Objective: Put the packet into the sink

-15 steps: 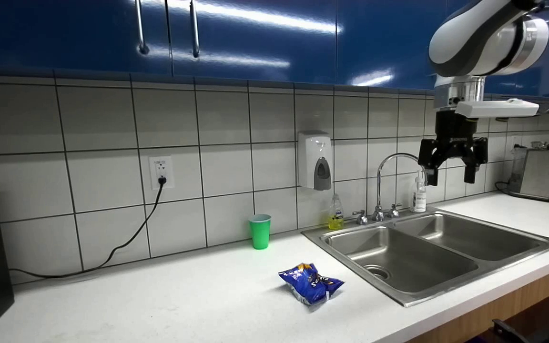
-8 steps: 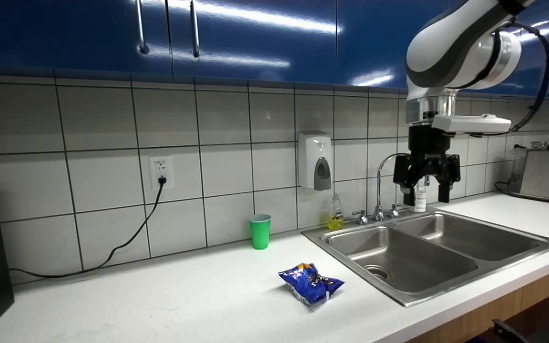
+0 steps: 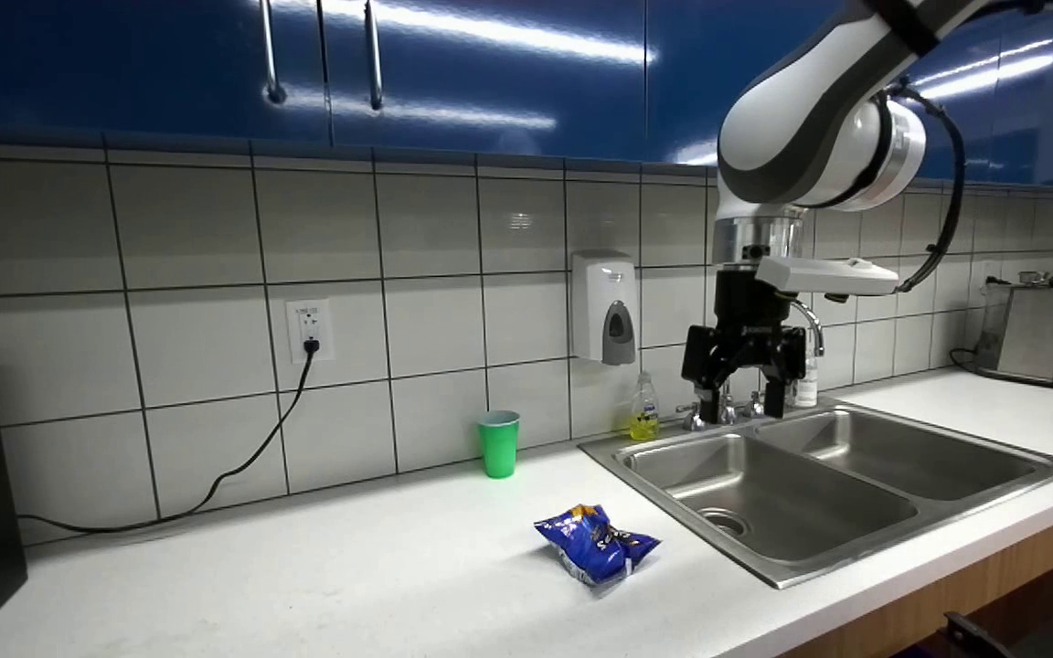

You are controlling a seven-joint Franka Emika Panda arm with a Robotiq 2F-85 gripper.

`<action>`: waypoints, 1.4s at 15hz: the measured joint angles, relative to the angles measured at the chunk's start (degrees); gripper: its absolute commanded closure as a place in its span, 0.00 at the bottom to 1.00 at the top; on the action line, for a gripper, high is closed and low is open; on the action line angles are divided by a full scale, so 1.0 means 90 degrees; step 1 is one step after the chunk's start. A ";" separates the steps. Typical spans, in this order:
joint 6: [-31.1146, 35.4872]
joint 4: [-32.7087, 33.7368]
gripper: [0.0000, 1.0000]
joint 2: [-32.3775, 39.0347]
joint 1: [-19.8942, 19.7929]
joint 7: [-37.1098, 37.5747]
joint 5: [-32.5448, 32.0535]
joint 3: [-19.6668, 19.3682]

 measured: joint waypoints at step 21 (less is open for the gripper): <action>0.3356 0.0300 0.00 0.3347 0.0618 0.0000 0.0087 0.0594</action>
